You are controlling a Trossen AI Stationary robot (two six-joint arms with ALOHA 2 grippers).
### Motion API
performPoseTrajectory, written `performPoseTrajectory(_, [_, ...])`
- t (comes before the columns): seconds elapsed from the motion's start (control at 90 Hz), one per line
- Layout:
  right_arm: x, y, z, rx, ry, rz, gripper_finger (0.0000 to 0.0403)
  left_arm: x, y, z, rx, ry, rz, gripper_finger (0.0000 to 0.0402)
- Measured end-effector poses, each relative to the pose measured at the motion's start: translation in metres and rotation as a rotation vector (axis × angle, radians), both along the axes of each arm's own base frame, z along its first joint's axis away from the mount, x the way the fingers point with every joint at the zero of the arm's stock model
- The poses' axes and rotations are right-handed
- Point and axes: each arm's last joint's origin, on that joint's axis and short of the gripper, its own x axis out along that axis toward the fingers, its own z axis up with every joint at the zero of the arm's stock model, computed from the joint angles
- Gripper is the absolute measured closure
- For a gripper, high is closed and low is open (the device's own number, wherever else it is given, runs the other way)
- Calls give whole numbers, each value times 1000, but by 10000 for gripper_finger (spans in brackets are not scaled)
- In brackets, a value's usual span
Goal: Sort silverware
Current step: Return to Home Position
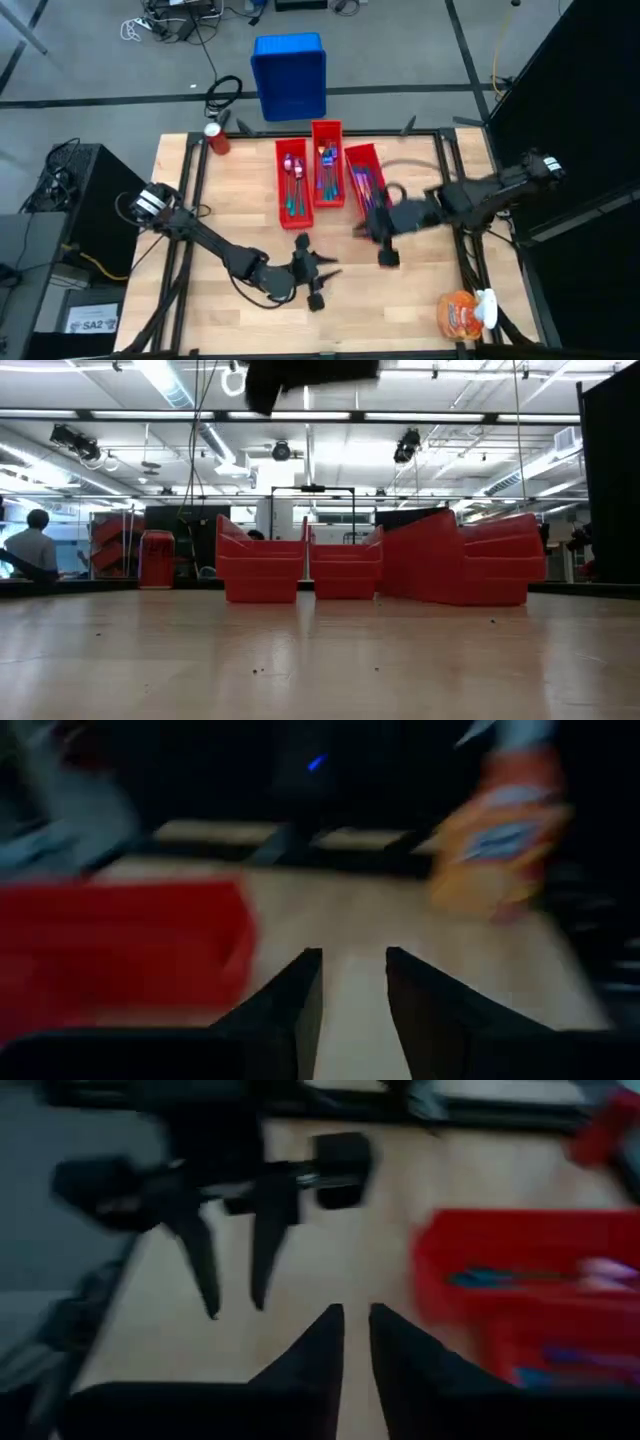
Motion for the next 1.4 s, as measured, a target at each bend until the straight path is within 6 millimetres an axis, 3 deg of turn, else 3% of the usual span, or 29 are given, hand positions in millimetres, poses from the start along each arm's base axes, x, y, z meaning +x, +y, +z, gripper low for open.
performPoseTrajectory(0.122, [-9, 25, -22, -22, -12, 86, 396, -7, -12, 13, 41, -83, -58, 315])
performPoseTrajectory(0.233, [-21, 29, -38, -43, -1, 66, 400, -18, -18, 31, 53, -115, -139, 335])
performPoseTrajectory(0.411, [-39, 16, -41, -34, -66, 53, 402, -34, -8, 56, 80, -78, -153, 395])
performPoseTrajectory(0.6, [-80, -7, -28, -22, -197, 43, 402, -59, 13, 84, 105, -29, -74, 401])
performPoseTrajectory(0.756, [-123, -31, -31, 9, -311, -4, 402, -97, 39, 96, 92, -60, 21, 401])
performPoseTrajectory(0.911, [-161, -54, -43, 29, -470, -70, 402, -143, 65, 77, 27, -145, 33, 402])
performPoseTrajectory(1.078, [-187, -70, -62, 38, -638, -124, 402, -184, 95, 39, -91, -287, 23, 402])
performPoseTrajectory(1.256, [-197, -74, -95, 55, -662, -105, 403, -217, 116, 5, -163, -406, -47, 402])
performPoseTrajectory(1.4, [-188, -70, -127, 70, -688, -121, 403, -228, 124, -24, -157, -386, -39, 402])
